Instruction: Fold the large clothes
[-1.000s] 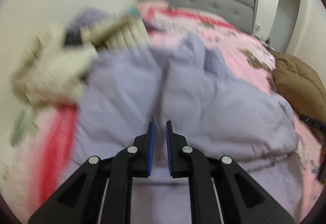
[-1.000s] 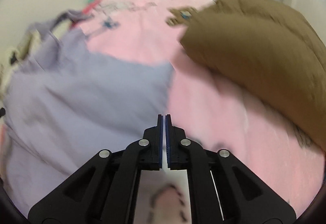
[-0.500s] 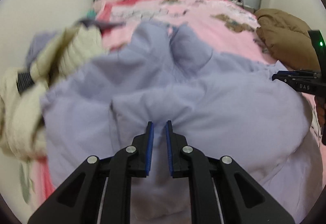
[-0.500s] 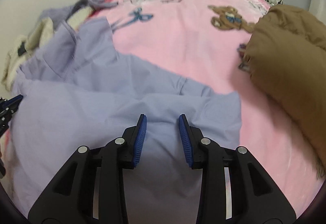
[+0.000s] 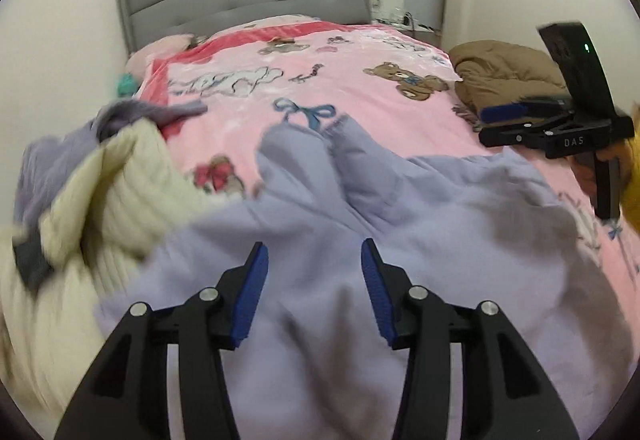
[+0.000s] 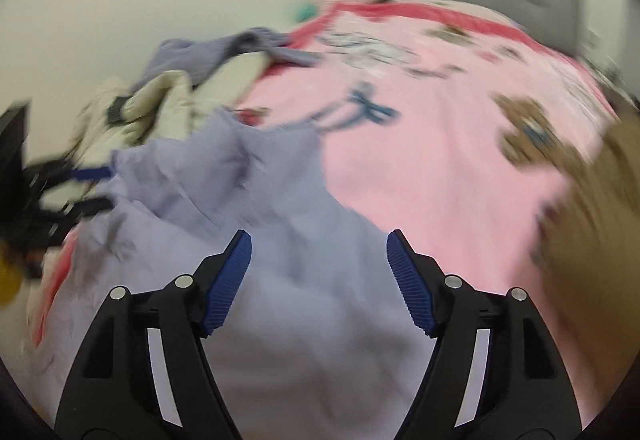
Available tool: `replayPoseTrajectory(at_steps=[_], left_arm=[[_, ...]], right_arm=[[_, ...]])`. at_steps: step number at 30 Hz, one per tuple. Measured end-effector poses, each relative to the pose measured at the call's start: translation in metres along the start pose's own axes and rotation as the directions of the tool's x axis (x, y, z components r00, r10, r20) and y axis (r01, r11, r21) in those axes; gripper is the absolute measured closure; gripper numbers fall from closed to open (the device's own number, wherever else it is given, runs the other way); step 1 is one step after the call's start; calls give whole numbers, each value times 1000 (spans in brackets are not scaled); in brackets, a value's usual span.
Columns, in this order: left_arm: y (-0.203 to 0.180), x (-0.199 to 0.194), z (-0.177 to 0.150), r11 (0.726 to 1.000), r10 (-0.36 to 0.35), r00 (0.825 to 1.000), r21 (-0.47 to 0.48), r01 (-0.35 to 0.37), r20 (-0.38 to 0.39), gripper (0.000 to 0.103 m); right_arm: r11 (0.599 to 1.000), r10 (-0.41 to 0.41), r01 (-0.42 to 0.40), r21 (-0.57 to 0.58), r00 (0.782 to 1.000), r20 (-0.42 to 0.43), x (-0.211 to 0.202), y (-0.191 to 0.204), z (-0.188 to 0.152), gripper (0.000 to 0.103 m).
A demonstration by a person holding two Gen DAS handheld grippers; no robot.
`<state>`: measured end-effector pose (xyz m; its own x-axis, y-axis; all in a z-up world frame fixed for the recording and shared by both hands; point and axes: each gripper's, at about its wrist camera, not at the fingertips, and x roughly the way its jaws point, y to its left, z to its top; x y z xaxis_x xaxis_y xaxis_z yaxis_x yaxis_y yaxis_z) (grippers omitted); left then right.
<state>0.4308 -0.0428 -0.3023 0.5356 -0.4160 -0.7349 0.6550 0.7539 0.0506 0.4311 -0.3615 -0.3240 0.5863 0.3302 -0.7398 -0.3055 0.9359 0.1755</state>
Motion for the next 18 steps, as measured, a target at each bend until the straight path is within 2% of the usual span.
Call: replayPoseTrajectory(at_steps=[2, 3, 6, 9, 10, 11, 12, 13, 14, 15, 16, 18], left_arm=[[21, 19, 12, 997, 38, 999, 66, -37, -17, 55], [28, 28, 18, 996, 31, 999, 86, -28, -33, 55], [46, 55, 31, 993, -38, 994, 107, 49, -99, 55], [49, 77, 38, 983, -77, 981, 153, 104, -176, 55], [51, 82, 39, 980, -86, 977, 159, 119, -196, 55], [54, 90, 41, 978, -110, 968, 150, 146, -228, 55], [57, 96, 41, 976, -130, 958, 135, 169, -256, 55], [61, 100, 40, 975, -147, 949, 118, 185, -278, 59], [66, 107, 38, 976, -154, 940, 98, 192, -305, 66], [69, 110, 36, 978, -146, 939, 96, 184, -312, 80], [70, 112, 33, 980, -132, 941, 103, 172, -311, 90], [66, 101, 26, 981, -91, 965, 142, 129, -246, 93]], right_arm=[[998, 8, -10, -70, 1000, -29, 22, 5, 19, 36], [993, 13, -19, -114, 999, -53, 37, 8, 28, 37], [976, 9, -35, -213, 993, -121, 79, 15, 46, 37], [969, -13, -39, -245, 979, -204, 115, 12, 52, 38], [969, -12, -44, -244, 975, -221, 123, 10, 52, 41], [970, 1, -60, -235, 971, -241, 130, 9, 52, 44], [974, 29, -87, -209, 963, -267, 138, 7, 51, 52], [979, 56, -110, -172, 954, -294, 144, 4, 49, 65], [982, 63, -113, -149, 950, -306, 149, 2, 46, 69], [984, 60, -107, -141, 951, -302, 150, 1, 44, 83], [986, 72, -112, -120, 954, -292, 148, -2, 42, 88], [991, 90, -111, -74, 966, -243, 135, -5, 39, 92]])
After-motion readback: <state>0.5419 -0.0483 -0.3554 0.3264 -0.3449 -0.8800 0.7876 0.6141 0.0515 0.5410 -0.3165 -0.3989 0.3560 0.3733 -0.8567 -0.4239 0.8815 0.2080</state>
